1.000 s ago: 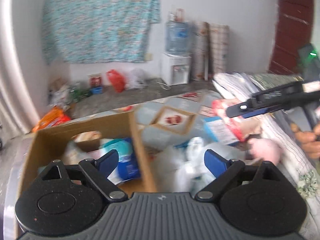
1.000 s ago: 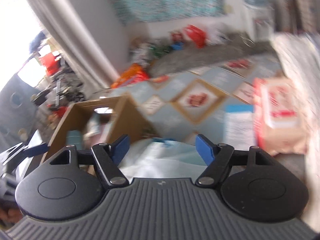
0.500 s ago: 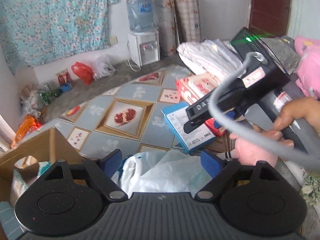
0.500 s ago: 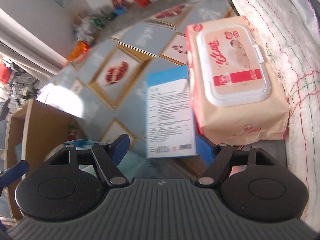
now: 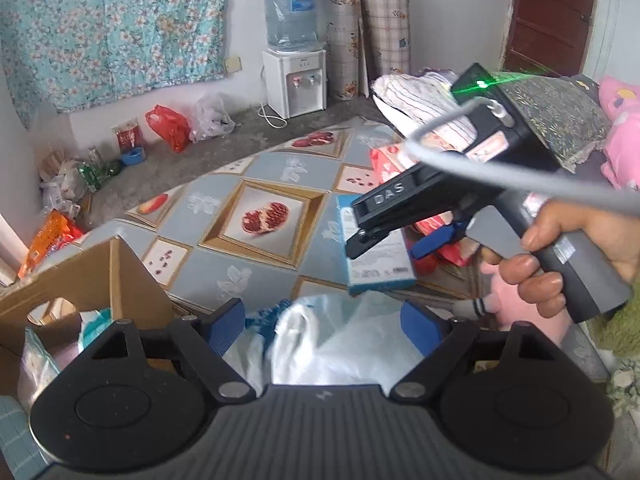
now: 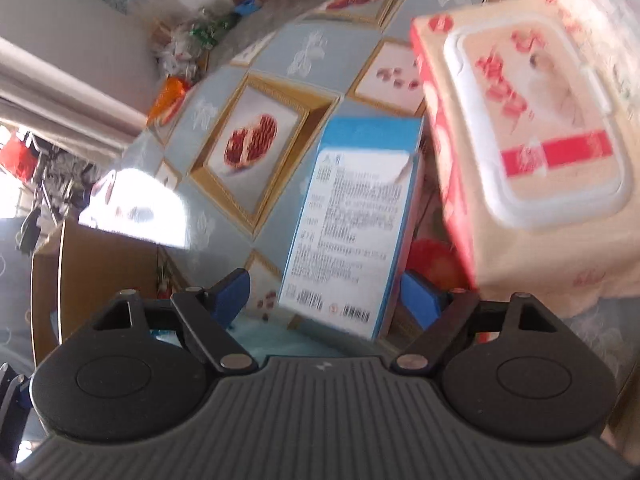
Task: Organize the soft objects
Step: 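Lower the right gripper onto the light-blue medicine box and close it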
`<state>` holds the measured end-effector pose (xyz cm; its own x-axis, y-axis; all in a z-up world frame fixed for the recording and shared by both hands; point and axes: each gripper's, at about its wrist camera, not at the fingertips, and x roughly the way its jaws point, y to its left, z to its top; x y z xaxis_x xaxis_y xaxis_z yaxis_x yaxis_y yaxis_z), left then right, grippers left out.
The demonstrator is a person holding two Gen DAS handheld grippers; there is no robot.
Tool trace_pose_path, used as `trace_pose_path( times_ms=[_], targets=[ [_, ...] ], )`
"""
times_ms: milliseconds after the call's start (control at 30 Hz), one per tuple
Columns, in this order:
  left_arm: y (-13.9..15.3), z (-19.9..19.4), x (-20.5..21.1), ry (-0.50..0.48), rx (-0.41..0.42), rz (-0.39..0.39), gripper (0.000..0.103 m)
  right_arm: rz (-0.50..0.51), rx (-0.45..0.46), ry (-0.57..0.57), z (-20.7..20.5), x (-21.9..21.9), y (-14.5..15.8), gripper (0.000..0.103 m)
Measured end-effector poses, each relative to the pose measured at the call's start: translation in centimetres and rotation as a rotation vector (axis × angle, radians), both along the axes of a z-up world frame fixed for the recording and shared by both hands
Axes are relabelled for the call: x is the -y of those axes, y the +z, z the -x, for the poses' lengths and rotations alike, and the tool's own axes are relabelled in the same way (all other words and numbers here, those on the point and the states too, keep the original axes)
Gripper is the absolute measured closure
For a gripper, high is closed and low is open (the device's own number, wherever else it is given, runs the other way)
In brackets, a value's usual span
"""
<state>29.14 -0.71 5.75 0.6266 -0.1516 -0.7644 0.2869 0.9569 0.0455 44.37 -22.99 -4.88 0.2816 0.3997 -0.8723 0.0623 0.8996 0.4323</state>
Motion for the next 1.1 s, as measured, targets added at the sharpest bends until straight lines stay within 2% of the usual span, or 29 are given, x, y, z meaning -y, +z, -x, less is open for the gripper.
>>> trace_pose_path(
  times_ms=[133, 300, 433, 500, 633, 733, 867, 1100],
  targets=[
    [-0.5, -2.1, 0.4, -0.022, -0.018, -0.007, 0.017, -0.019, 0.018, -0.037, -0.8, 0.9, 0.2, 0.022],
    [-2.1, -5.3, 1.6, -0.036, -0.064, -0.021, 0.027, -0.030, 0.025, -0.050, -1.4, 1.6, -0.4, 0.040],
    [-3.2, -7.9, 2.7, -0.069, -0.141, 0.013, 0.027, -0.037, 0.031, -0.054, -1.1, 2.7, -0.2, 0.051],
    [-3.7, -8.8, 3.6, -0.112, -0.180, 0.007, 0.022, -0.059, 0.024, -0.062, -1.1, 3.3, -0.3, 0.056],
    [-4.9, -10.1, 5.4, -0.148, -0.216, -0.020, 0.021, -0.123, 0.006, -0.090, -1.3, 4.7, -0.4, 0.059],
    [-6.0, -11.6, 6.1, -0.135, -0.280, -0.013, 0.021, -0.146, 0.002, -0.094, -1.5, 5.1, -0.5, 0.059],
    [-7.1, -13.3, 6.8, -0.107, -0.348, 0.003, 0.020, -0.143, 0.007, -0.082, -1.3, 4.9, -0.6, 0.059],
    [-8.6, -14.7, 8.5, -0.092, -0.398, -0.022, 0.019, -0.133, 0.011, -0.063, -1.1, 4.6, -0.7, 0.058]
  ],
)
